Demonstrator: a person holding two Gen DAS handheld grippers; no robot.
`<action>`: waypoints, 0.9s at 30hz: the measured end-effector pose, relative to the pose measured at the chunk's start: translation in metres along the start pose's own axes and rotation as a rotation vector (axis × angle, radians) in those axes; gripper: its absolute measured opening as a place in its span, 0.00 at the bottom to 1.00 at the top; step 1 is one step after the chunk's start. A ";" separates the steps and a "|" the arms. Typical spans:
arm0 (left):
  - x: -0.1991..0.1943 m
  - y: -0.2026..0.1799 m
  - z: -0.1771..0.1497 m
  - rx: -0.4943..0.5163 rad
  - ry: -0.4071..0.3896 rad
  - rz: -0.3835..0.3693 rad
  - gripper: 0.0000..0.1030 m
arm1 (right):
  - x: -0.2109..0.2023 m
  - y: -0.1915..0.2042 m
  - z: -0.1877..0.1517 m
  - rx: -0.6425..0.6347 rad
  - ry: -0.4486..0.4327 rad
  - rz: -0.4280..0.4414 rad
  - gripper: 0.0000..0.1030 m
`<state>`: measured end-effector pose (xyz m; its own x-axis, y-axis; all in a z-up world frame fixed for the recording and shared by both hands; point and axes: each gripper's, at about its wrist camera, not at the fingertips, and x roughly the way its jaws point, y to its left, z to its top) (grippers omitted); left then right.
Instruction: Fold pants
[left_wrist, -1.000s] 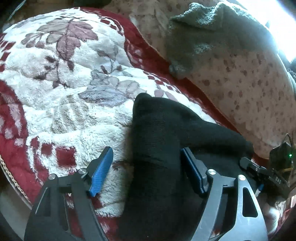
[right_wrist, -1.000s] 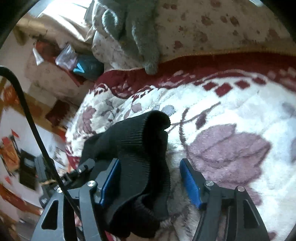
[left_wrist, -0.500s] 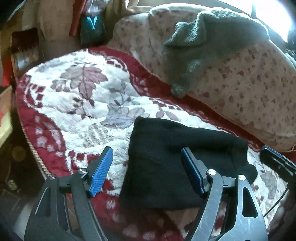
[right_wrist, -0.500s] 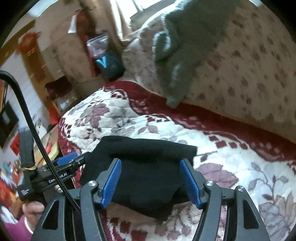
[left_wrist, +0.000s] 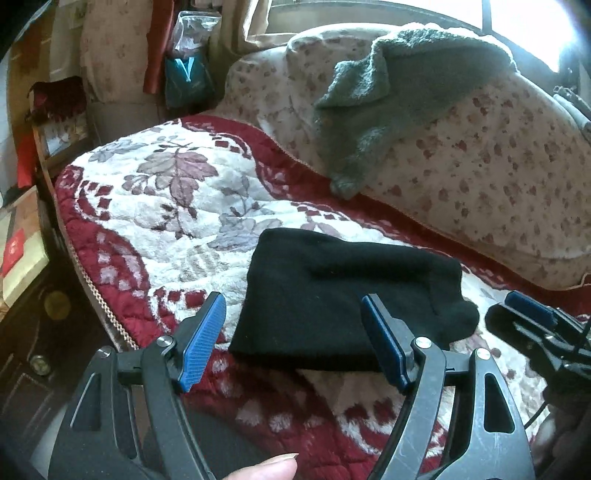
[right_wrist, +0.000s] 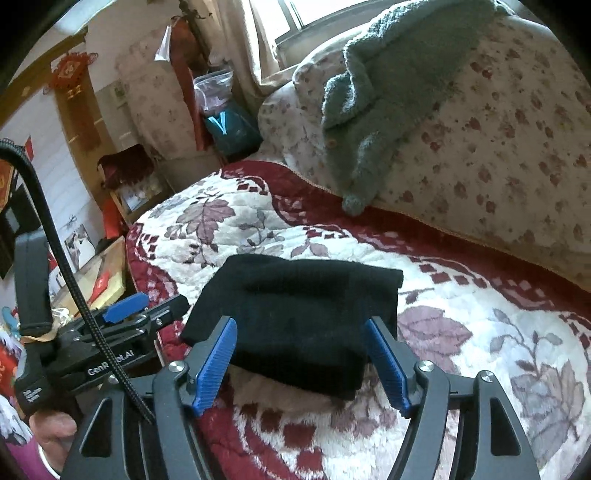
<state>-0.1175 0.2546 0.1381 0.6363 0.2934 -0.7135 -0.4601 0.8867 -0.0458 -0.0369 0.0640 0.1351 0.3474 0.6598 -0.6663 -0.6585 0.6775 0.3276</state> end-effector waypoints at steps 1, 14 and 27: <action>-0.002 -0.001 -0.001 0.002 -0.002 0.001 0.74 | -0.002 0.000 -0.001 0.004 -0.003 0.004 0.68; -0.015 -0.005 -0.005 0.011 -0.023 -0.002 0.74 | -0.007 0.007 -0.004 0.009 -0.012 0.008 0.68; -0.015 -0.001 -0.007 -0.001 -0.015 0.014 0.74 | 0.000 0.010 -0.006 0.004 0.003 0.016 0.68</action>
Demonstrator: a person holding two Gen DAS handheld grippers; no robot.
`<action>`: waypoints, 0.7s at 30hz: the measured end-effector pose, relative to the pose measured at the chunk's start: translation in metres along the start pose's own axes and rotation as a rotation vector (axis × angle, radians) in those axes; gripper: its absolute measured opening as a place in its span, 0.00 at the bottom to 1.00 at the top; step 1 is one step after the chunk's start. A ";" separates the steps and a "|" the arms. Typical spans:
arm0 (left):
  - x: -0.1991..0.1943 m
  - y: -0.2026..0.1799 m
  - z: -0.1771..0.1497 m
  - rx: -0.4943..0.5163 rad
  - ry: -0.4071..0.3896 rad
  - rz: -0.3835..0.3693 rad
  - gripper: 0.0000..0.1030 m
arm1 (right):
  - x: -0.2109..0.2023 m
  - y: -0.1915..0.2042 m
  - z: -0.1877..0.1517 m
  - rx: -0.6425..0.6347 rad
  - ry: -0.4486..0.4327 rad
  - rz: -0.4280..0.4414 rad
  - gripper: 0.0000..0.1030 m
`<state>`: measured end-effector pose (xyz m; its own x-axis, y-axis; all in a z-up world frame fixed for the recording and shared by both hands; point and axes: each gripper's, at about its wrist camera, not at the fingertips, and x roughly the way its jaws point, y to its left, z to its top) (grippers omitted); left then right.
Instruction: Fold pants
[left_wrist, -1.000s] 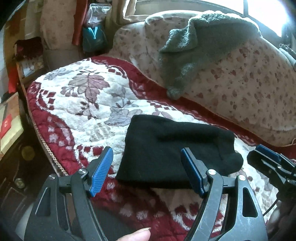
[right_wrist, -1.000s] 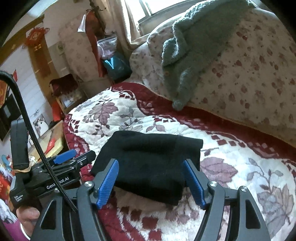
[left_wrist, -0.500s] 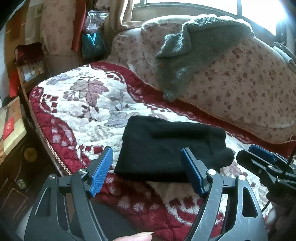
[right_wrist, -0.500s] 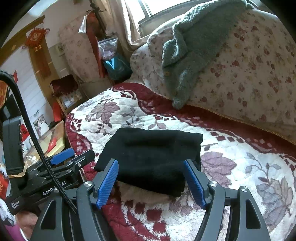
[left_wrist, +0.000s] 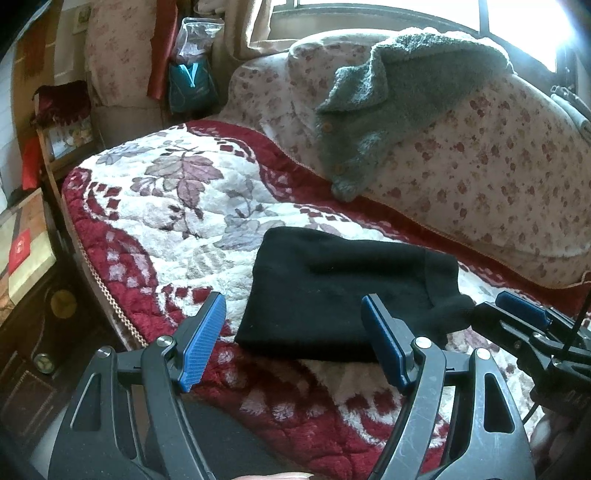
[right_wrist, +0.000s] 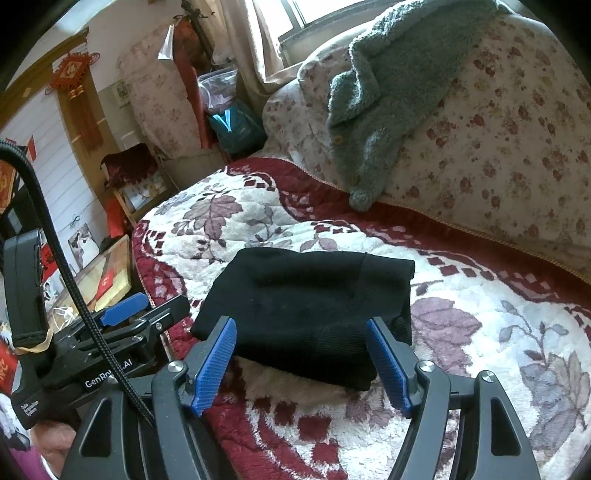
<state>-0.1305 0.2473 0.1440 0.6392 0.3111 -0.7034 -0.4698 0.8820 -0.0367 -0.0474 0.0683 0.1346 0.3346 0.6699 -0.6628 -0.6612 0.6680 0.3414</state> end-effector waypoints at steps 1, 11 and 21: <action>0.000 0.000 0.000 0.000 -0.001 0.001 0.74 | 0.000 0.000 0.000 -0.002 0.001 -0.001 0.68; 0.002 0.004 0.000 -0.007 0.003 0.007 0.74 | 0.001 0.003 -0.001 -0.004 0.000 -0.004 0.68; 0.003 0.003 -0.001 -0.007 0.003 0.010 0.74 | 0.006 0.005 -0.002 -0.015 0.014 -0.004 0.68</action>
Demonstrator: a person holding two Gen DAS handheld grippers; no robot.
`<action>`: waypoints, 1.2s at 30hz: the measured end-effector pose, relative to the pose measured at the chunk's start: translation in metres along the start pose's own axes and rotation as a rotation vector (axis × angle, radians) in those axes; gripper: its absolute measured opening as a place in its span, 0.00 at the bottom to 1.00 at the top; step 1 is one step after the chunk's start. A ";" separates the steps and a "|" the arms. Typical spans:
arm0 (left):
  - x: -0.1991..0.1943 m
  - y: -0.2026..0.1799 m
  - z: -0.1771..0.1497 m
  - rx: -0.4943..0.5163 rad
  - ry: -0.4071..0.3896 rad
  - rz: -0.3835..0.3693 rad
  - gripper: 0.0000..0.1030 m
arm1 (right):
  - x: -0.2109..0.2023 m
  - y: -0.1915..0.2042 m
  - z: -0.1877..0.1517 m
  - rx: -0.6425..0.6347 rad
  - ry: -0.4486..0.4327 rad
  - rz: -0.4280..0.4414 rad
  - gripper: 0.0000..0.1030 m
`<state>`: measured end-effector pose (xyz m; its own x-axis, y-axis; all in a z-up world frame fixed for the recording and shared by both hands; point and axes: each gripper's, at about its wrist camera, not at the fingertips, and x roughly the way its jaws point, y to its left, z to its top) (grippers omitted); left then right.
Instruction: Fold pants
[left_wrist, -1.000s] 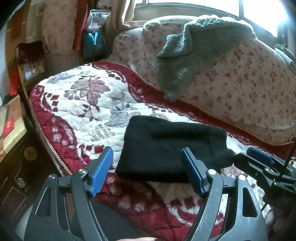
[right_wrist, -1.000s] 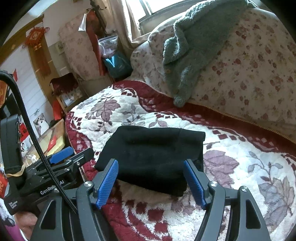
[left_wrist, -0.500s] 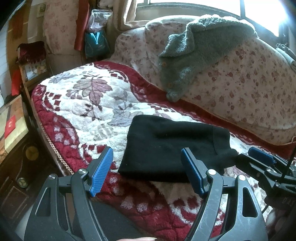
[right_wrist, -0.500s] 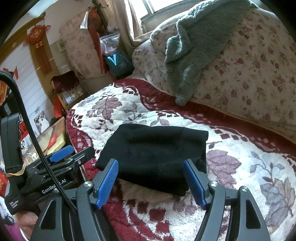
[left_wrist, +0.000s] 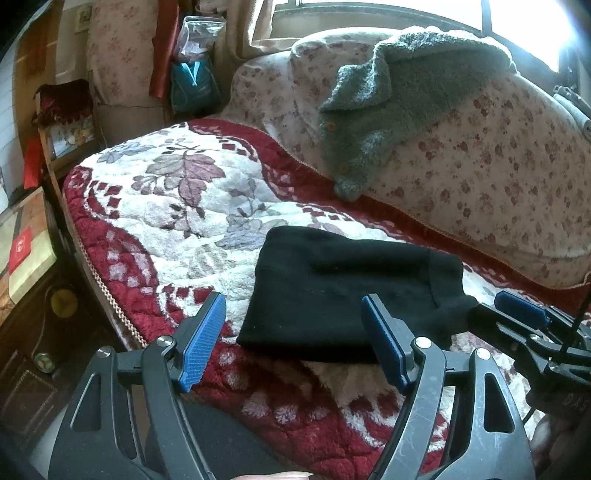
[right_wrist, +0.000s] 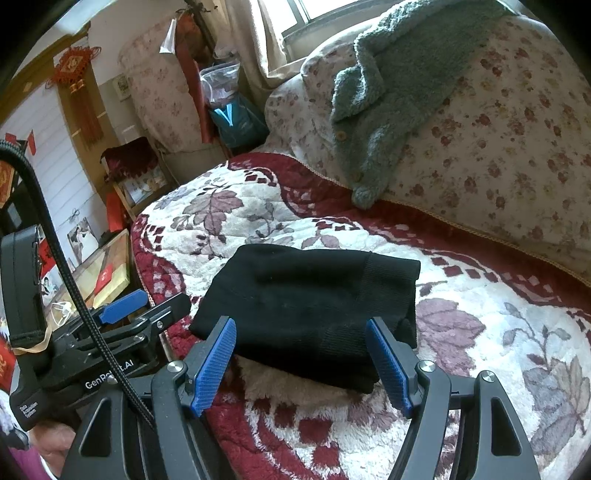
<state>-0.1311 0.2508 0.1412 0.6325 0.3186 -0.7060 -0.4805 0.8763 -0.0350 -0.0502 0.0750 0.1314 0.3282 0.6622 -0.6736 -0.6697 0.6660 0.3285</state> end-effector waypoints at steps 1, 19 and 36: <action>0.000 0.000 0.000 -0.001 0.000 0.000 0.74 | 0.001 0.001 0.000 -0.003 0.003 0.001 0.68; 0.011 0.006 0.001 -0.022 0.014 0.012 0.74 | 0.016 0.002 0.003 -0.015 0.037 0.014 0.69; 0.019 0.012 -0.001 -0.034 0.024 0.022 0.74 | 0.030 0.001 0.002 -0.010 0.064 0.024 0.69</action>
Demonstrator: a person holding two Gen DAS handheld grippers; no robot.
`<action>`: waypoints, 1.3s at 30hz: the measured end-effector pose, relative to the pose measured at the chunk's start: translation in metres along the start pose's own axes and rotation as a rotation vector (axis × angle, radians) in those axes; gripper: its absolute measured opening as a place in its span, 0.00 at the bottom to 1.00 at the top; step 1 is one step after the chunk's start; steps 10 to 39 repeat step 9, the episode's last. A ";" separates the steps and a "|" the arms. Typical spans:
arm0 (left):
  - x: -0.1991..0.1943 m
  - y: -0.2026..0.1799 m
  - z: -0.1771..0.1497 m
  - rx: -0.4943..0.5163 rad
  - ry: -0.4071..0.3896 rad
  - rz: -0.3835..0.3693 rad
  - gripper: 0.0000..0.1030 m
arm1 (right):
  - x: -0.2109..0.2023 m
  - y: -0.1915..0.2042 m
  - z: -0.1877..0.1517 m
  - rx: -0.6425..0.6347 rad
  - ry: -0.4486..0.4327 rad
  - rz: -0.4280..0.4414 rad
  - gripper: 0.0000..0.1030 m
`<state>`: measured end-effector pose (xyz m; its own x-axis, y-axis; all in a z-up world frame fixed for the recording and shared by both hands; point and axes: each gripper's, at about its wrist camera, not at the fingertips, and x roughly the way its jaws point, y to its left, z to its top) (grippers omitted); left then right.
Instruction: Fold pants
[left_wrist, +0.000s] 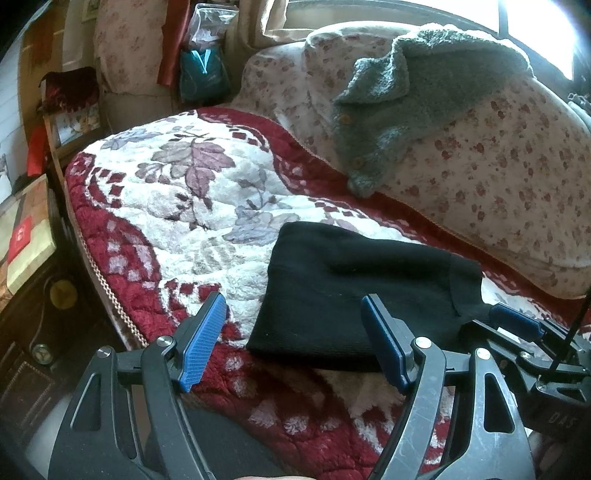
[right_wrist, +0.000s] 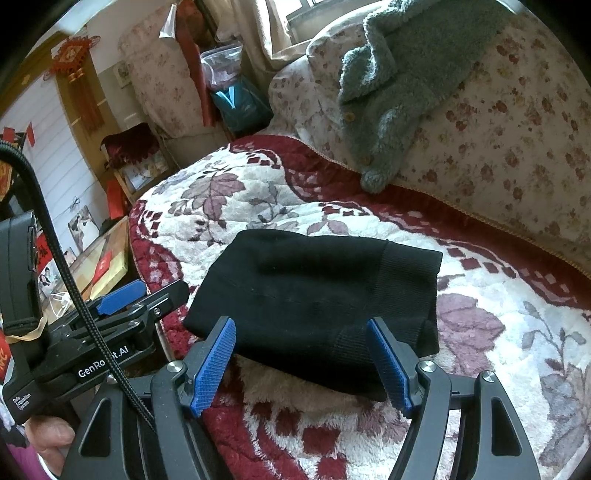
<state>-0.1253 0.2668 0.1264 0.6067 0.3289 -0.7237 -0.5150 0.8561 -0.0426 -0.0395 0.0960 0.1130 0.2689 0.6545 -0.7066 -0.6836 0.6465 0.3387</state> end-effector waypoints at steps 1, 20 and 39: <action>0.000 -0.001 -0.001 0.006 -0.005 0.005 0.74 | 0.000 0.000 0.000 0.000 0.000 0.001 0.69; -0.013 -0.025 -0.004 0.085 -0.050 0.016 0.74 | -0.004 -0.005 -0.004 0.017 -0.003 0.010 0.69; -0.013 -0.025 -0.004 0.085 -0.050 0.016 0.74 | -0.004 -0.005 -0.004 0.017 -0.003 0.010 0.69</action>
